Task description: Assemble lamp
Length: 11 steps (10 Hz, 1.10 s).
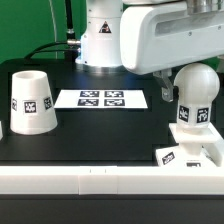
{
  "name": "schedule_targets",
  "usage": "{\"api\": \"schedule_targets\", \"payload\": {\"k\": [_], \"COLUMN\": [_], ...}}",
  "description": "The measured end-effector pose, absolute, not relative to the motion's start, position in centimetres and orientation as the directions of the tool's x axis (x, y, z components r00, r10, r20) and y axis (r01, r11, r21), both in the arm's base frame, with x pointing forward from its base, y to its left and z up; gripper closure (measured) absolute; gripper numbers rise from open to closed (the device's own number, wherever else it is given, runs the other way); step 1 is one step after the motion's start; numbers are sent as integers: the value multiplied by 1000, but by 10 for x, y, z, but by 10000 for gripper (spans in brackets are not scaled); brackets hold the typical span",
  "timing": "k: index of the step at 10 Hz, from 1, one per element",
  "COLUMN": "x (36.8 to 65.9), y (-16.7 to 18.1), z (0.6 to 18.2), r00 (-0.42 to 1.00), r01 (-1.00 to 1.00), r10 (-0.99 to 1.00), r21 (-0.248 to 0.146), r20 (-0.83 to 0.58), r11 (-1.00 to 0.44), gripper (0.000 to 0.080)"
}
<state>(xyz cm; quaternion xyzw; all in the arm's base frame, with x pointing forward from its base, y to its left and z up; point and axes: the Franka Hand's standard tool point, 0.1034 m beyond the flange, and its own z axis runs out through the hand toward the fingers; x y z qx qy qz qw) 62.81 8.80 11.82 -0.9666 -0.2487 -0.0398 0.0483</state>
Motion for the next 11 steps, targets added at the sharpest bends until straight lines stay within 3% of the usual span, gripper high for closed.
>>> {"api": "schedule_targets", "payload": {"k": [4,7,8,11], "x": [628,631,633,640], "y": [87,84,85,83], "z": [114,115,116,119], "r00": [701,378,325,-10], "r01": [711,923,942,991], "r10": [704,921,942,1000], "r21": [-33,45,66,130], "r20": [113,91,85,18], "r11": [-702,-383,-330,8], "gripper": [101,101,101,101]}}
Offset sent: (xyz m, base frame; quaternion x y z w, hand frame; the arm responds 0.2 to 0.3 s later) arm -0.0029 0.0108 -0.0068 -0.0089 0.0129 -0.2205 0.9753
